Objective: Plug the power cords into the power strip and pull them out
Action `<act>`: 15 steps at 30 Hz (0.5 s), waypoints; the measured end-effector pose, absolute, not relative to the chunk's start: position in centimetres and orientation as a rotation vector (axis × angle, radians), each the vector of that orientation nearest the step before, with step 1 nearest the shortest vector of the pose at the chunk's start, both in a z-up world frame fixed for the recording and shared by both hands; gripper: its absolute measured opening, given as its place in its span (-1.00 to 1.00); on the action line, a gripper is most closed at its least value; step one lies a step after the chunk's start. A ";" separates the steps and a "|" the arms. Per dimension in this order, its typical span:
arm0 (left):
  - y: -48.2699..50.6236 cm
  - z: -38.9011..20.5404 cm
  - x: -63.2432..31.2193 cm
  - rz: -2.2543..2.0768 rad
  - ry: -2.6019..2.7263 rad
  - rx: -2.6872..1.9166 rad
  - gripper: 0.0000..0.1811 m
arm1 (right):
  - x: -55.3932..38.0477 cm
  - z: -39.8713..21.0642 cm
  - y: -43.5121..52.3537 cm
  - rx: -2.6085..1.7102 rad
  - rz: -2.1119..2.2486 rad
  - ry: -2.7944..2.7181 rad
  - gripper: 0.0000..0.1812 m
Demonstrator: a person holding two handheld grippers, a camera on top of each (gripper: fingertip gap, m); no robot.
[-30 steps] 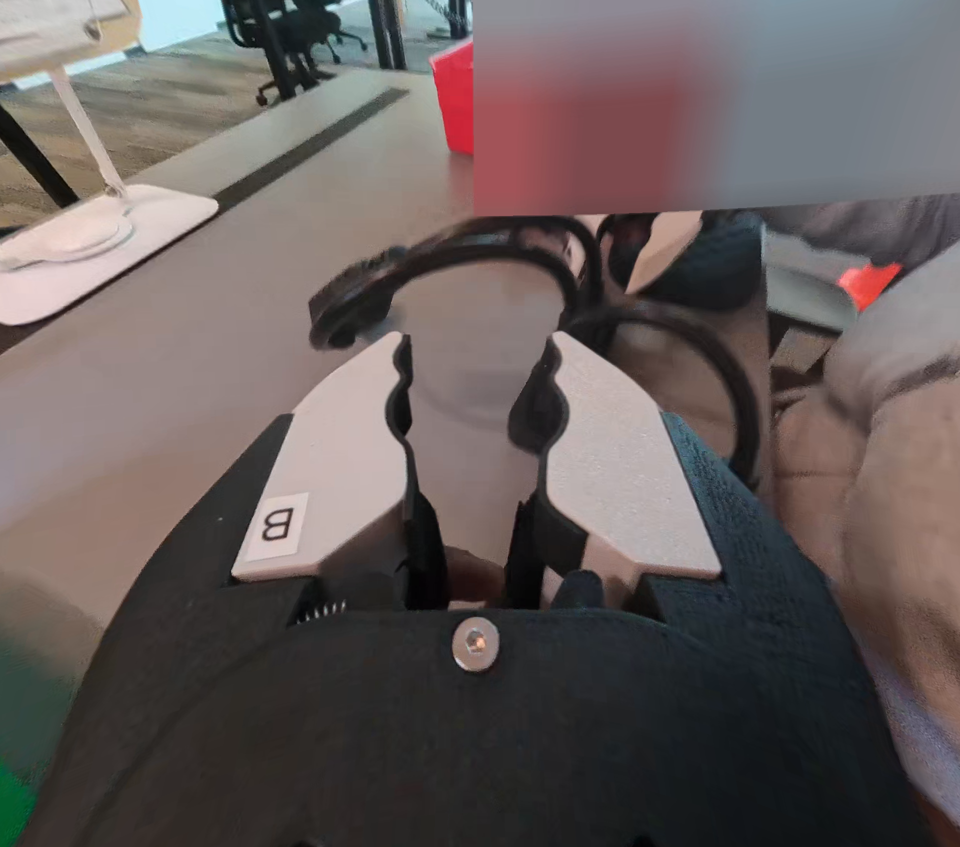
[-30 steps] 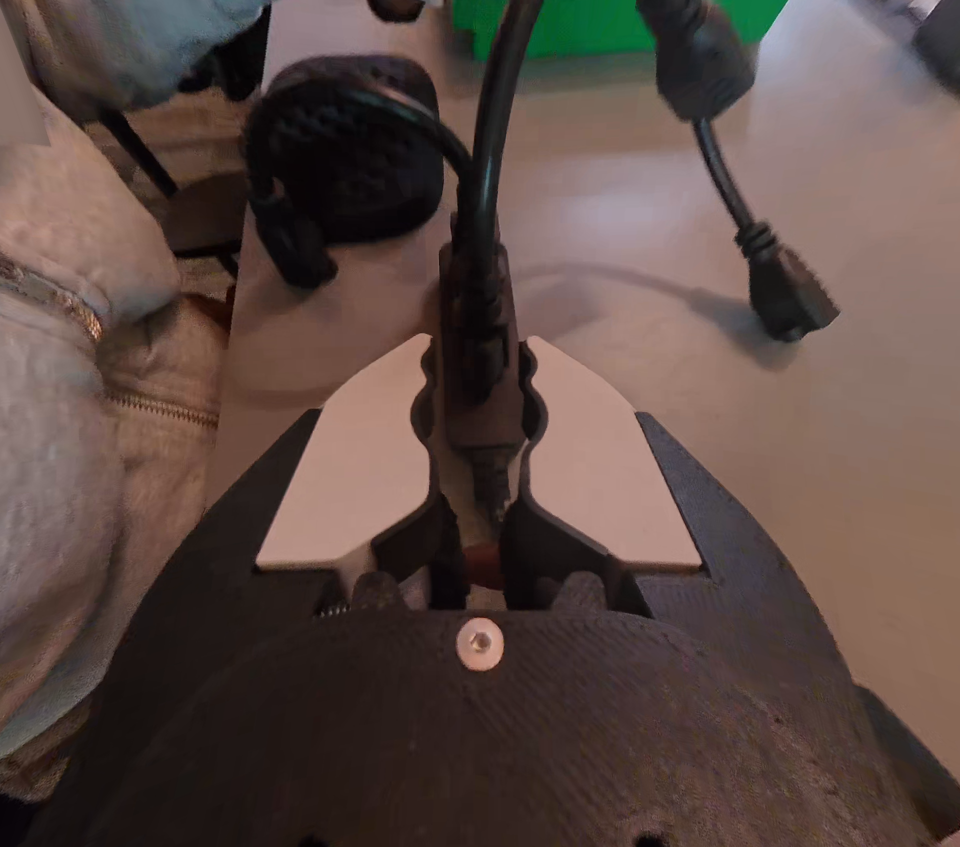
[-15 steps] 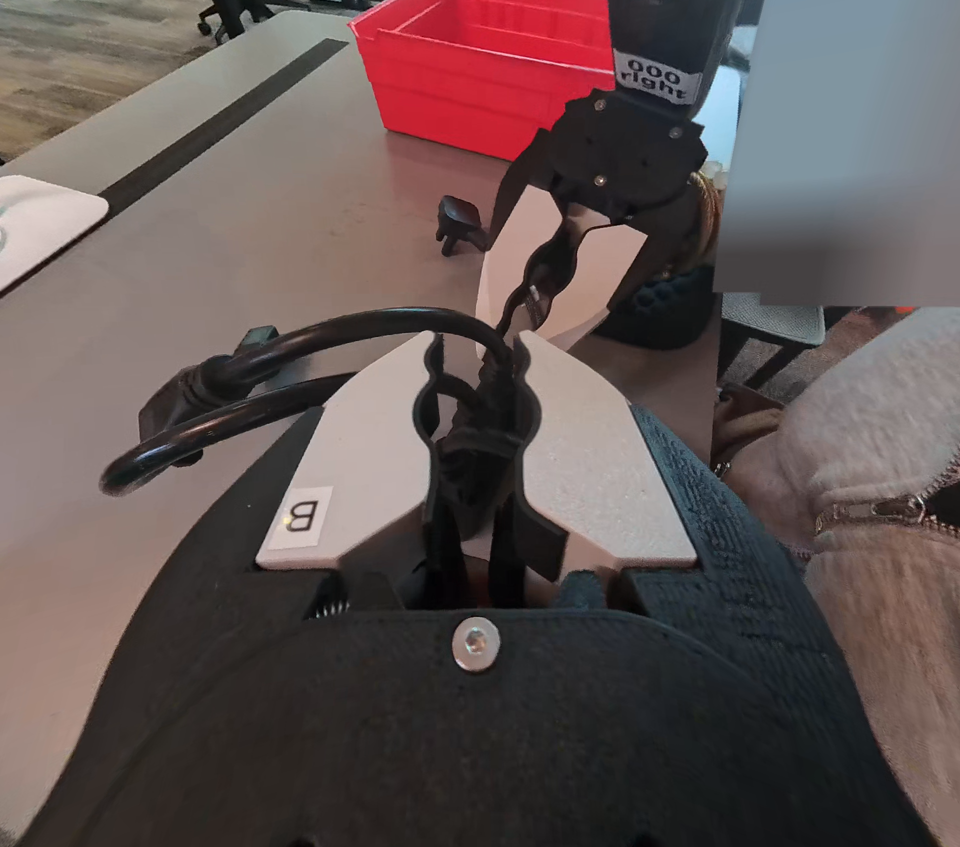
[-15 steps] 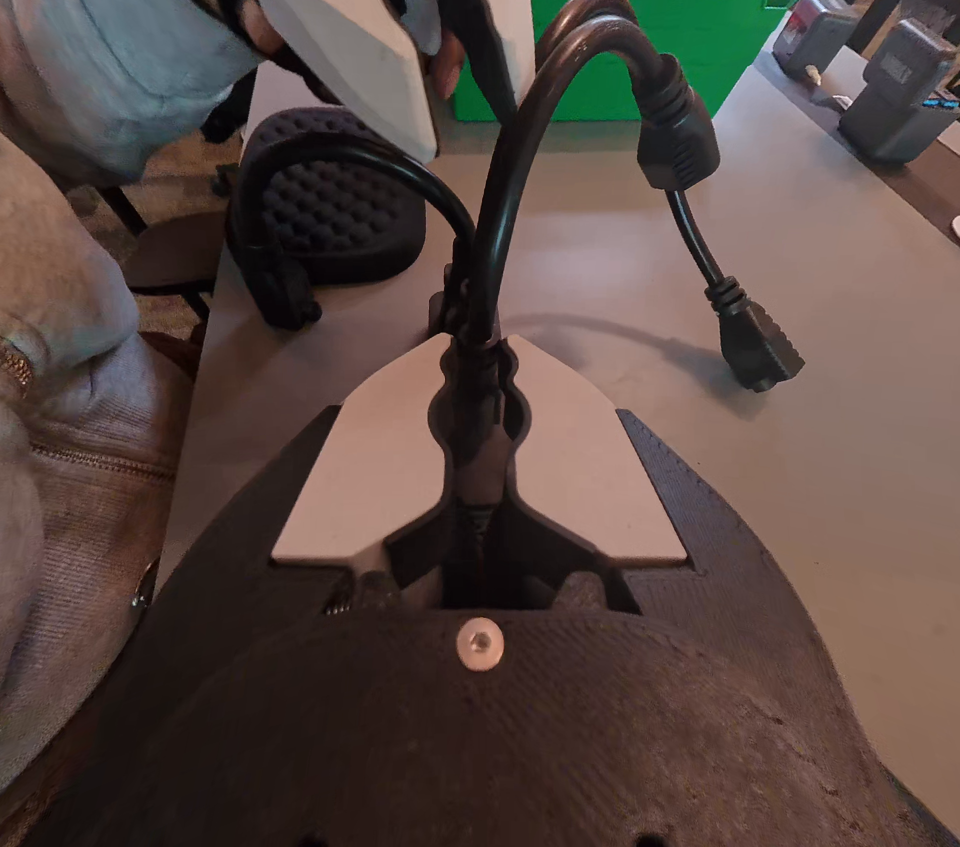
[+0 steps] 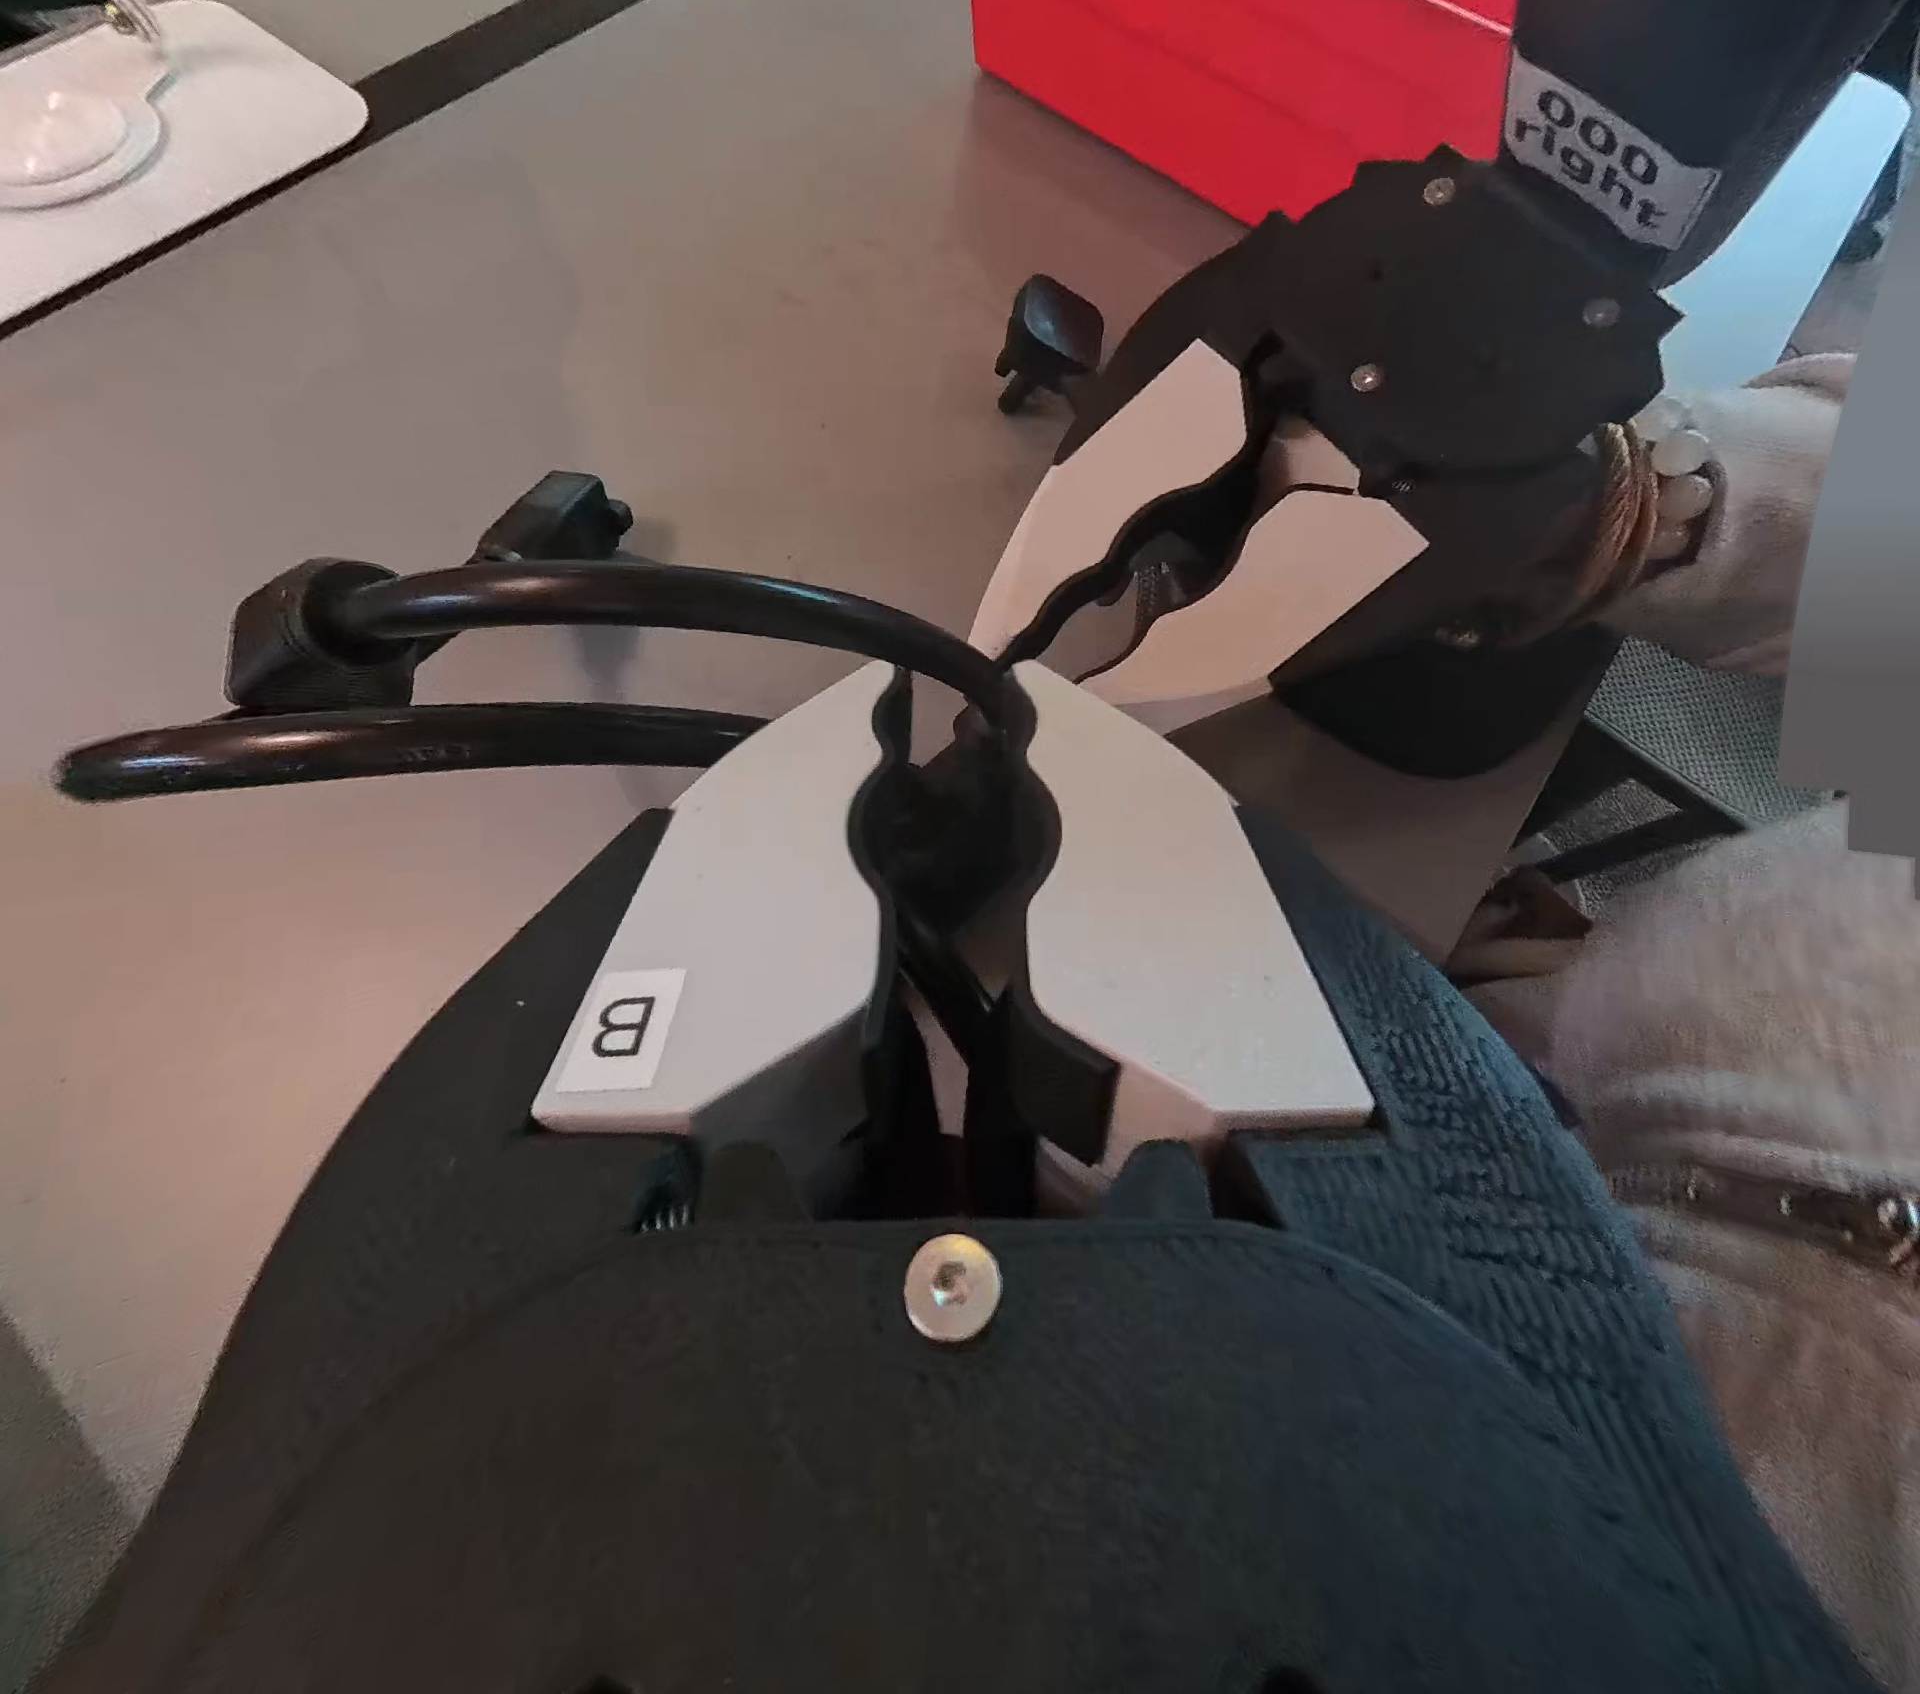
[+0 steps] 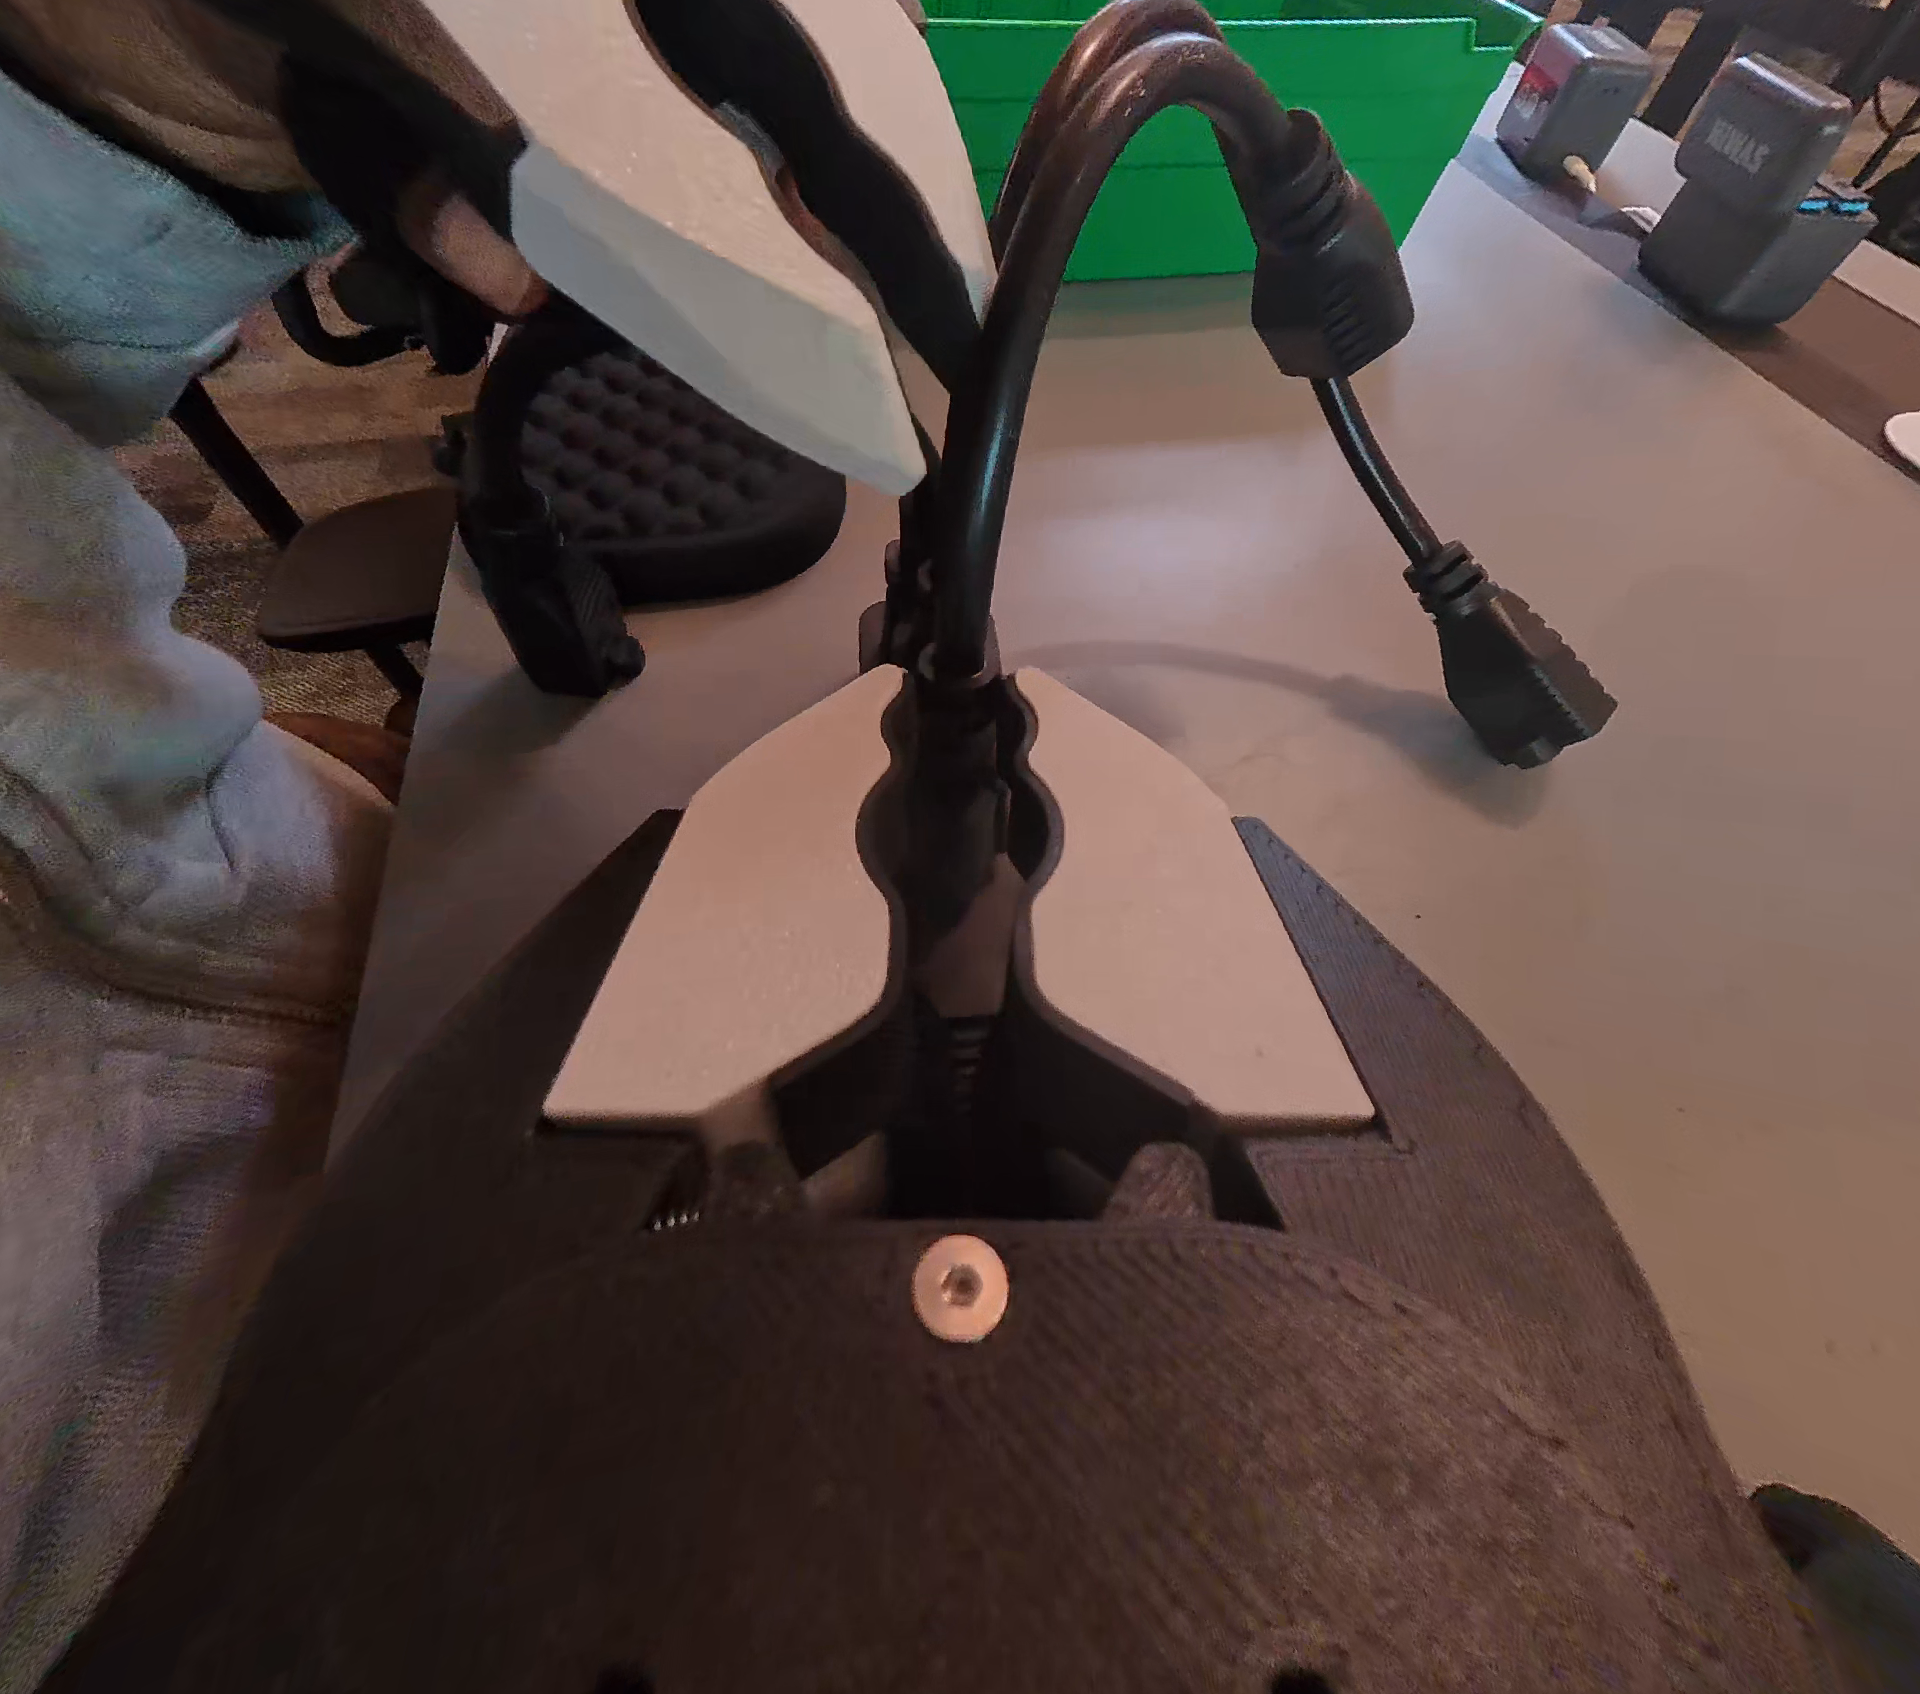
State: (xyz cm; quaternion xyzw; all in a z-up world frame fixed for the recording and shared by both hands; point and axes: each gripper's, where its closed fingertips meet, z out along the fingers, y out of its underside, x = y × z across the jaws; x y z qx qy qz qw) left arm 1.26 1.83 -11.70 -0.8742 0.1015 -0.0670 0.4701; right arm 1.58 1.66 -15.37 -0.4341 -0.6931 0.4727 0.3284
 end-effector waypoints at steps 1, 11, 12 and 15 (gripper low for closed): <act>1.8 -11.7 1.3 -0.164 0.260 -2.151 -0.82 | 1.6 -15.4 1.6 -1.135 1.242 -1.814 -0.82; 0.0 -9.2 -0.6 0.262 0.931 -2.061 -0.60 | 2.0 -15.4 1.6 -1.146 1.390 -1.834 -0.82; -0.2 -8.2 -1.1 0.285 1.030 -2.037 -0.59 | 2.0 -15.4 1.5 -1.152 1.404 -1.841 -0.82; 0.2 -7.2 -0.9 0.150 1.335 -2.062 -0.61 | 2.0 -15.4 1.5 -1.162 1.416 -1.854 -0.81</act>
